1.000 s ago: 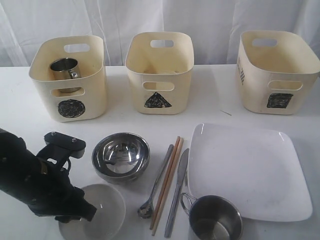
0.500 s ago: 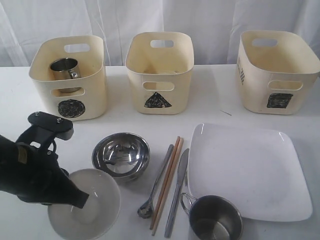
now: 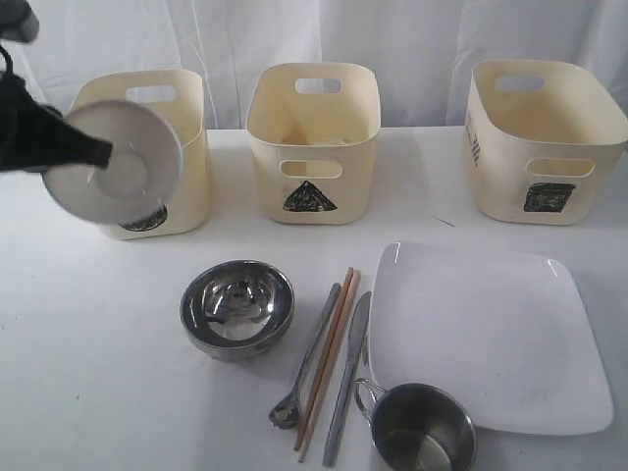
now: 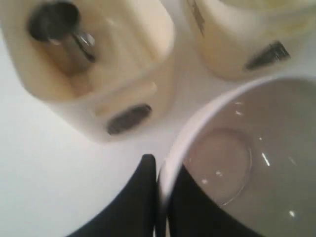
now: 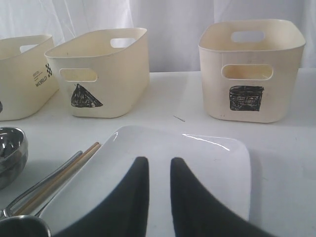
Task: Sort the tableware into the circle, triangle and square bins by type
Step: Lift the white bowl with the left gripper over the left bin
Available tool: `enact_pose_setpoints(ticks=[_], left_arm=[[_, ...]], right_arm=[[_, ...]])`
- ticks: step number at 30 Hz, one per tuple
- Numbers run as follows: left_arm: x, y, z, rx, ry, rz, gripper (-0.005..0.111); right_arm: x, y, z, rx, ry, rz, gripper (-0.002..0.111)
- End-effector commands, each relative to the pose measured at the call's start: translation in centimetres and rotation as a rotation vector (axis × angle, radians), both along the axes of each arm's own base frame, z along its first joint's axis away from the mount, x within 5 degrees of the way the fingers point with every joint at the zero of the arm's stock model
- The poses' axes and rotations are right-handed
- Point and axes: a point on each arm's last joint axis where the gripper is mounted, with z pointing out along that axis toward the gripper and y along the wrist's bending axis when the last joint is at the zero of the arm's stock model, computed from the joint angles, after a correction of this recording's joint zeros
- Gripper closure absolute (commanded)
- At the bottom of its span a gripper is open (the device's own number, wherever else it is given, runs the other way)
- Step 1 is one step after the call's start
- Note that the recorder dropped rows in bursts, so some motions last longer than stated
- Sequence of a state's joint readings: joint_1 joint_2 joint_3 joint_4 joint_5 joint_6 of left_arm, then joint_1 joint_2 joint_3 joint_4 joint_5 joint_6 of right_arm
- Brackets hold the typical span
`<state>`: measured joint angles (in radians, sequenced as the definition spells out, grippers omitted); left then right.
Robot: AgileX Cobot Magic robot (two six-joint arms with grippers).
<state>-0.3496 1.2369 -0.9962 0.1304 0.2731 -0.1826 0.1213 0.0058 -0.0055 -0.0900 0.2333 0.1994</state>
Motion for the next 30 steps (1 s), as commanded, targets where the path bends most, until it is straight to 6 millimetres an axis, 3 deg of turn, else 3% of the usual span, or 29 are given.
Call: enact_pose_setpoints(ticks=[1, 6, 12, 21, 30], left_arm=[[4.1, 1.1, 2.2, 0.012, -0.075, 0.07, 0.107], [7.8, 1.2, 2.5, -0.018, -0.105, 0.115, 0.107], [11.7, 1.5, 1.5, -0.033, -0.104, 0.158, 0.107], [17.1, 1.8, -1.7, -0.04, -0.068, 0.202, 0.107], [21.2, 1.1, -5.0, -0.042, -0.05, 0.205, 0.107]], right_arm=[[0.0, 0.0, -0.1, -0.003, -0.004, -0.003, 0.092], [0.0, 0.0, -0.1, -0.003, -0.004, -0.003, 0.092], [0.0, 0.0, -0.1, -0.003, -0.004, -0.003, 0.092], [0.0, 0.0, -0.1, -0.003, -0.004, -0.003, 0.092], [0.0, 0.0, -0.1, -0.003, -0.004, -0.003, 0.092]])
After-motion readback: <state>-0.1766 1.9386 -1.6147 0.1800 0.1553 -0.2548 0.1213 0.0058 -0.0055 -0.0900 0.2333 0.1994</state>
